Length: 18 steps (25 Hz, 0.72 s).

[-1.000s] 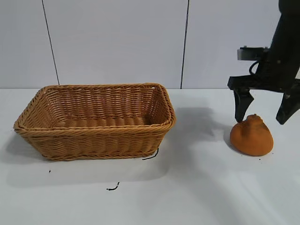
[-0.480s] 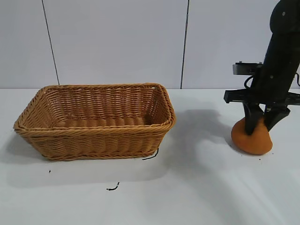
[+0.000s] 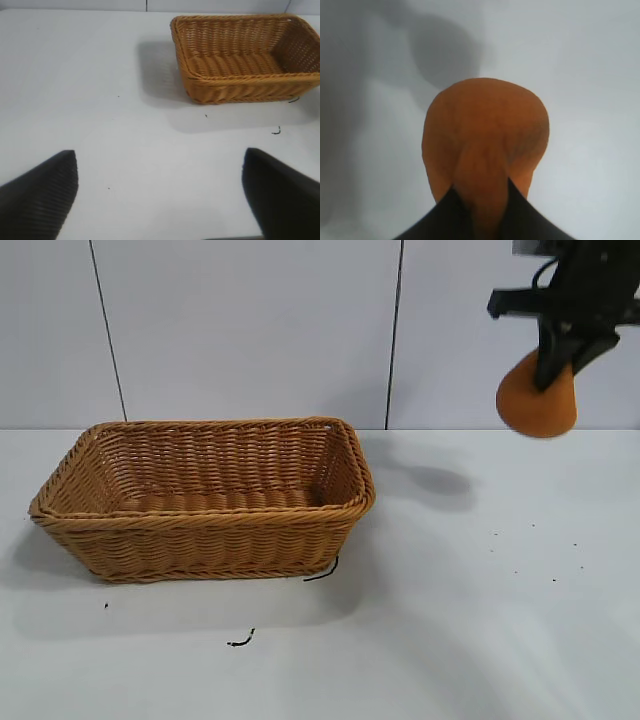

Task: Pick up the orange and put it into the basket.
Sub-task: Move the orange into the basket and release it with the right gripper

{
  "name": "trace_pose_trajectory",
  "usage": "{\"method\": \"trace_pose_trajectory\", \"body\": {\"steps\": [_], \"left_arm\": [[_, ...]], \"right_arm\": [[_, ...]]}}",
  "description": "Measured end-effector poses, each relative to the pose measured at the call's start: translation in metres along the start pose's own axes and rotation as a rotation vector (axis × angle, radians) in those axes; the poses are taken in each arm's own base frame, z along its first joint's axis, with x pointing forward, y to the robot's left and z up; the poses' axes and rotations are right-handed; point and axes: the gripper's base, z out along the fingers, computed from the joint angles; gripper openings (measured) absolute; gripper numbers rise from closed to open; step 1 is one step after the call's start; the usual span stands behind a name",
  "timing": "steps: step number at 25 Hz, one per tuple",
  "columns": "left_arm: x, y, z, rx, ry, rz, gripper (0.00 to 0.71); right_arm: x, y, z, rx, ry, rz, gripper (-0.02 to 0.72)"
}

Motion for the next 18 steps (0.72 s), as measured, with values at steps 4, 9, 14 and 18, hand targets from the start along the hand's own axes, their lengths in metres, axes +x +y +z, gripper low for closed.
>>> {"method": "trace_pose_trajectory", "body": {"steps": [4, 9, 14, 18], "left_arm": [[0.0, 0.0, 0.0, 0.0, -0.001, 0.0, 0.639], [0.0, 0.0, 0.0, 0.0, 0.0, 0.0, 0.639], [0.0, 0.0, 0.0, 0.0, 0.0, 0.0, 0.639], [0.0, 0.0, 0.0, 0.0, 0.0, 0.0, 0.639]], "right_arm": [[-0.012, 0.021, -0.035, -0.017, -0.07, -0.05, 0.041], [-0.013, 0.067, -0.053, -0.065, -0.13, -0.151, 0.041], [0.006, 0.133, -0.055, -0.136, -0.128, -0.292, 0.041], [0.023, 0.184, -0.045, -0.192, -0.134, -0.394, 0.041]]}}
